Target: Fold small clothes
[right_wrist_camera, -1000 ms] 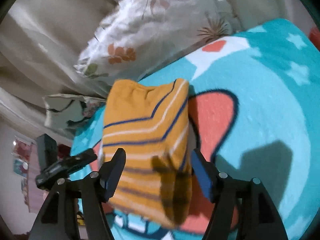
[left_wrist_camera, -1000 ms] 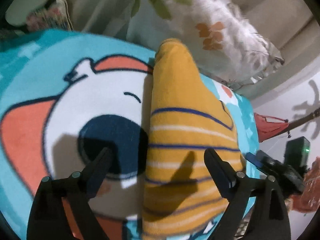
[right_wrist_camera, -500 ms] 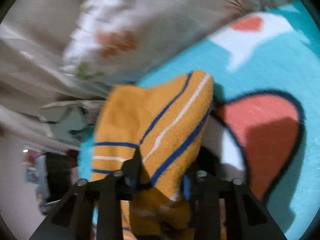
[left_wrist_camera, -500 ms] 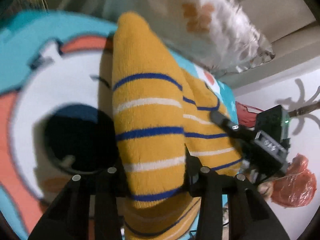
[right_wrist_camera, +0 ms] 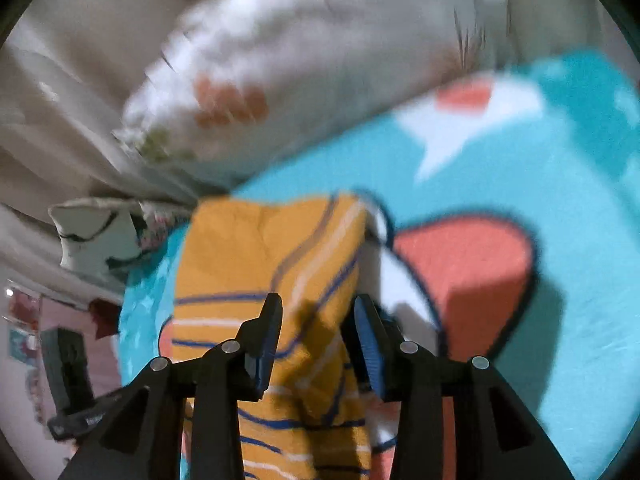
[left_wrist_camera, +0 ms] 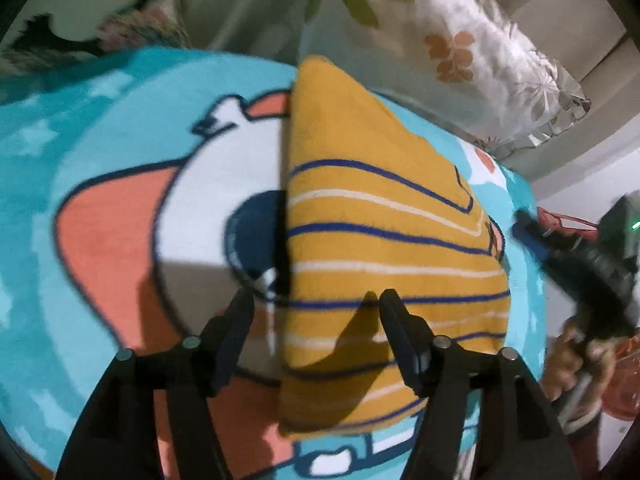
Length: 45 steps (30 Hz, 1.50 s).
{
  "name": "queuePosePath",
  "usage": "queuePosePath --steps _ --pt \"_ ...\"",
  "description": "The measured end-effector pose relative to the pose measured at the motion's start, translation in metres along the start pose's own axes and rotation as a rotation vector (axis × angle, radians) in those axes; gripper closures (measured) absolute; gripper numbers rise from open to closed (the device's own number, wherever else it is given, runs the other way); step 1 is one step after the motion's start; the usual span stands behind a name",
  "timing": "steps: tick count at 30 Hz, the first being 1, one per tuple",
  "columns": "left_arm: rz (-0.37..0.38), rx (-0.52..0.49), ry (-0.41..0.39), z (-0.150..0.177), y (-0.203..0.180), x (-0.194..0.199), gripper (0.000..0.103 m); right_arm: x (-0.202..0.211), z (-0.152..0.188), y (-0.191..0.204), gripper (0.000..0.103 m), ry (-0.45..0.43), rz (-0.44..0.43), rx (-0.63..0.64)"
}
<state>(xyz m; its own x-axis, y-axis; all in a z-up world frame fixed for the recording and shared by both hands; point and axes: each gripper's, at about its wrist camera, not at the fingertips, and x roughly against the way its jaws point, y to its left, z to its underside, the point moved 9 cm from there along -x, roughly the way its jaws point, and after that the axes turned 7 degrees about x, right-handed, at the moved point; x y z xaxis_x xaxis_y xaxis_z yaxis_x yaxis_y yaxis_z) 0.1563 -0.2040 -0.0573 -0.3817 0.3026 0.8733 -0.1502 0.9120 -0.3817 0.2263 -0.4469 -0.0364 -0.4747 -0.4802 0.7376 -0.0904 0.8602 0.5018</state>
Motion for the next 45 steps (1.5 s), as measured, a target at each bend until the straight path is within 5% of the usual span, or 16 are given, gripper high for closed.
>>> queuePosePath --steps 3,7,13,16,20,25,28,30,32,35,40,45 --pt "-0.001 0.04 -0.028 0.01 0.006 0.013 0.036 0.02 -0.016 0.027 0.06 -0.074 -0.048 0.02" --pt "-0.028 0.075 -0.043 0.03 0.014 0.015 0.034 -0.01 -0.012 0.067 0.051 -0.008 -0.166 0.067" --pt "-0.089 0.017 -0.086 0.047 0.013 0.037 0.032 -0.071 0.001 0.017 0.05 0.083 -0.051 -0.077" --pt "-0.107 0.017 -0.103 0.047 0.017 0.043 0.03 -0.046 0.001 0.002 0.05 0.025 -0.095 -0.161" --pt "-0.097 0.043 -0.115 0.047 0.018 0.045 0.03 -0.004 0.006 0.027 0.048 -0.032 -0.183 -0.094" --pt "-0.109 0.027 -0.161 0.05 0.008 0.047 0.03 -0.005 0.041 0.076 0.048 0.027 -0.369 0.001" --pt "-0.11 0.01 -0.192 0.052 -0.002 0.054 0.03 -0.034 0.059 0.045 0.051 0.086 -0.27 -0.056" --pt "-0.133 -0.012 -0.225 0.054 -0.006 0.06 0.029 -0.044 0.062 0.014 0.066 0.095 -0.242 -0.147" --pt "-0.163 -0.036 -0.261 0.055 -0.009 0.067 0.022 -0.031 0.061 -0.004 0.063 0.085 -0.23 -0.196" --pt "-0.189 -0.053 -0.309 0.058 -0.011 0.074 0.02 -0.007 0.055 -0.005 0.044 0.048 -0.152 -0.105" --pt "-0.179 -0.021 -0.341 0.064 -0.01 0.077 0.02 0.02 0.06 0.021 0.044 0.035 -0.114 0.081" --pt "-0.277 -0.029 -0.471 0.064 -0.005 0.105 0.018 0.01 0.08 0.055 0.045 0.061 -0.028 0.283"
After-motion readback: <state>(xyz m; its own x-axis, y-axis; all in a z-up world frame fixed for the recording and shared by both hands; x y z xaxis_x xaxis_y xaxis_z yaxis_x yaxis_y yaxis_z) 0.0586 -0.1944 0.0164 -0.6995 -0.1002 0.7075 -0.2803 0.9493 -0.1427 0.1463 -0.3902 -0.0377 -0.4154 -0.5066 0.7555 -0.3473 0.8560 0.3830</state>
